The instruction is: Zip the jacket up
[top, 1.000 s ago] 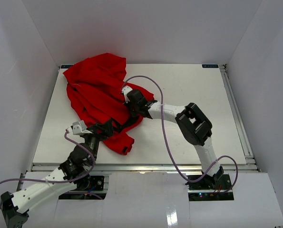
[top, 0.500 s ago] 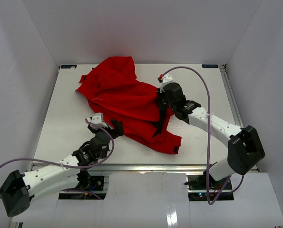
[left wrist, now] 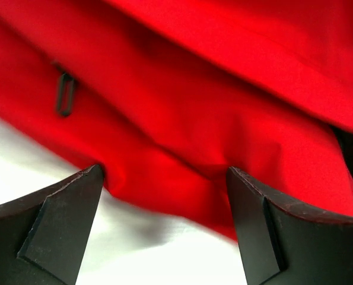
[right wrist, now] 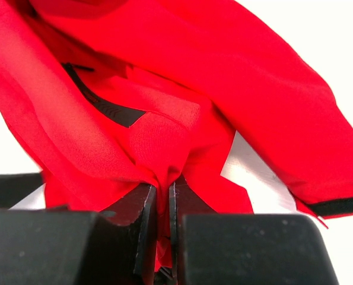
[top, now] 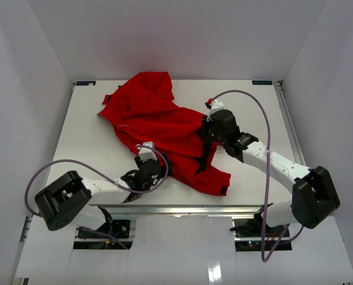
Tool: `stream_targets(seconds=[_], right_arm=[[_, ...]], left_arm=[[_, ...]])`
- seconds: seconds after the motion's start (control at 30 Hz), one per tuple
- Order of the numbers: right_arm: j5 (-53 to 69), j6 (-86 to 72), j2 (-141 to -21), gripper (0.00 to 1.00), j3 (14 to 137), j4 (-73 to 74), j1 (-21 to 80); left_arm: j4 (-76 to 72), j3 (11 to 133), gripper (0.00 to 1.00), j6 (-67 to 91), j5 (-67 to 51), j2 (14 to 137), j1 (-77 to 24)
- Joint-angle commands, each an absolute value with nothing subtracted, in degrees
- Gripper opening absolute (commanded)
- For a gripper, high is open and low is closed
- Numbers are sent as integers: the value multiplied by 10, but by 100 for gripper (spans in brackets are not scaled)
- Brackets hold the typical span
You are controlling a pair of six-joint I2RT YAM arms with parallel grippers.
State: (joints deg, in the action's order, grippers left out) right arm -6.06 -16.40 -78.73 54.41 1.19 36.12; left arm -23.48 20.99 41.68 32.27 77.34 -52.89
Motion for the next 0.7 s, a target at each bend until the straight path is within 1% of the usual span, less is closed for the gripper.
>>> stream_targets(seconds=[0.0,0.03,0.07,0.1,0.13,0.23,0.3,0.37,0.5,0.57,0.67], right_arm=[[-46,-176,-764,8,522,-51,361],[-47,-177,-763,8,515,-54,361],[-49,-178,-763,8,511,-56,361],[-52,-178,-764,8,509,-57,361],[-55,-178,-765,8,509,-56,360],[-68,-186,-763,8,508,-54,355],[-76,-191,-763,10,511,-54,347],[-87,-201,-768,10,516,-47,336],[-86,-225,-777,10,515,-41,325],[-78,-240,-779,10,496,-44,324],[-62,-263,-775,9,451,-65,325]], left_arm=[[-304,260,92,423,302,854,-526],[-328,258,84,422,300,863,-526],[-342,256,74,424,298,872,-526],[-330,258,60,439,313,876,-526],[-305,263,42,461,340,875,-526],[-129,284,17,533,404,845,-509],[-72,285,1,562,419,814,-490],[-15,279,0,575,423,766,-454],[-4,257,0,537,399,667,-372],[9,248,0,509,407,631,-350],[38,260,0,488,438,616,-336]])
